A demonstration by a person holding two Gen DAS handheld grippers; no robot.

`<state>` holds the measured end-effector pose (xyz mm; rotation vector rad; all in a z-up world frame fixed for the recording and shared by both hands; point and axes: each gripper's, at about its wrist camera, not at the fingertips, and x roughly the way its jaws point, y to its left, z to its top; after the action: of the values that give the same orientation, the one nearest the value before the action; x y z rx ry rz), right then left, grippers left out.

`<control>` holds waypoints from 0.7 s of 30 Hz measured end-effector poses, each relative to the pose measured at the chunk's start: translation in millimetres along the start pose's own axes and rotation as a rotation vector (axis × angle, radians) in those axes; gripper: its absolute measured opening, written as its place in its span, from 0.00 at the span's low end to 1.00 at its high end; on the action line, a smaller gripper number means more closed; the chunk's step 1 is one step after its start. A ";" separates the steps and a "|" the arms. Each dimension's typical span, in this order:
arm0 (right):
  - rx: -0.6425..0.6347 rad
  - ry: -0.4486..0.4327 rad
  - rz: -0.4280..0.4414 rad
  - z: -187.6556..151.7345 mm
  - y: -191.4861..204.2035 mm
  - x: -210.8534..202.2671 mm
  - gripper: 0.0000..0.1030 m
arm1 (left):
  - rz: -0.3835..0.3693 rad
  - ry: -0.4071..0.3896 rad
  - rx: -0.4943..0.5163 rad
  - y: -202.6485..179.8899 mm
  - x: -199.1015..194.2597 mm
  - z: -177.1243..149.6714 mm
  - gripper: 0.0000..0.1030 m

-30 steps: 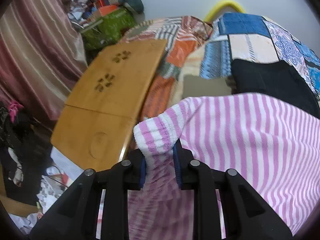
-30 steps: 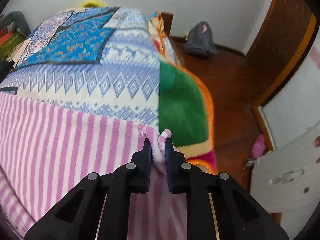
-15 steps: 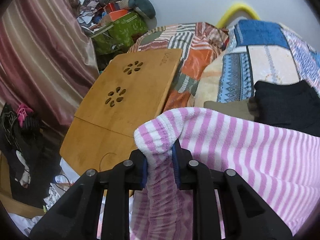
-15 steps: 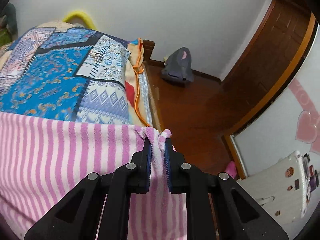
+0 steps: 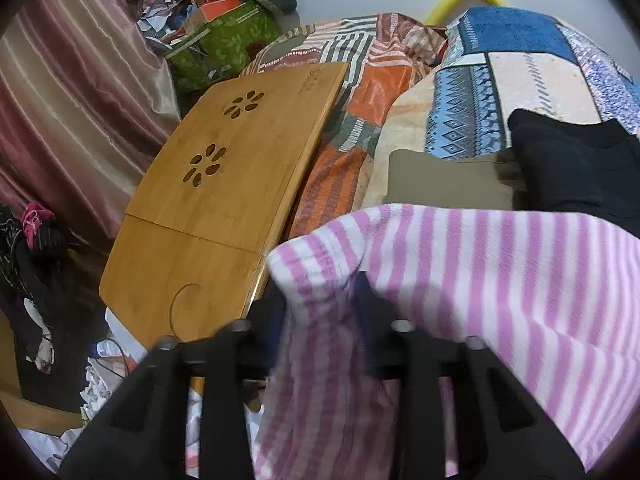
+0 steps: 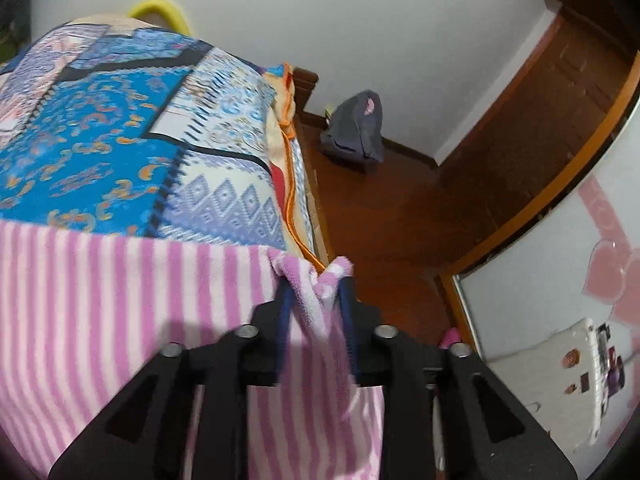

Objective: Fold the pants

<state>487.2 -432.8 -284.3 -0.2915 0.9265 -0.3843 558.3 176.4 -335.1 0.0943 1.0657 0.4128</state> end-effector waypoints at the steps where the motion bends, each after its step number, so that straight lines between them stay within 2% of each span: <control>1: 0.003 -0.012 0.008 -1.6 -2.7 -8.3 0.43 | -0.008 -0.012 -0.003 1.4 -5.3 -0.5 0.55; 2: 0.009 -0.031 0.029 -4.0 -5.8 -20.2 0.50 | -0.018 -0.037 -0.007 3.8 -16.0 -1.8 0.58; 8: 0.041 -0.085 0.130 -25.9 -32.5 -89.5 0.52 | -0.110 -0.115 0.003 18.2 -81.0 -10.4 0.64; 11: 0.069 -0.093 0.176 -46.9 -54.6 -126.2 0.55 | -0.178 -0.160 -0.007 31.8 -123.3 -26.2 0.71; 13: 0.073 -0.098 0.173 -63.4 -69.4 -147.6 0.55 | -0.215 -0.183 -0.015 40.7 -148.3 -41.7 0.77; 16: 0.090 -0.101 0.151 -89.5 -99.1 -176.7 0.56 | -0.249 -0.188 -0.016 51.4 -172.3 -65.0 0.78; 18: 0.123 -0.091 0.140 -109.7 -122.9 -192.5 0.64 | -0.277 -0.173 -0.016 57.9 -181.7 -85.0 0.78; 21: 0.158 -0.064 0.106 -141.0 -148.9 -203.0 0.66 | -0.270 -0.133 -0.005 61.6 -182.9 -114.1 0.78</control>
<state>233.0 -487.4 -159.1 -0.1087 0.8395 -0.3463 366.3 150.9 -222.3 -0.0264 0.9309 0.1624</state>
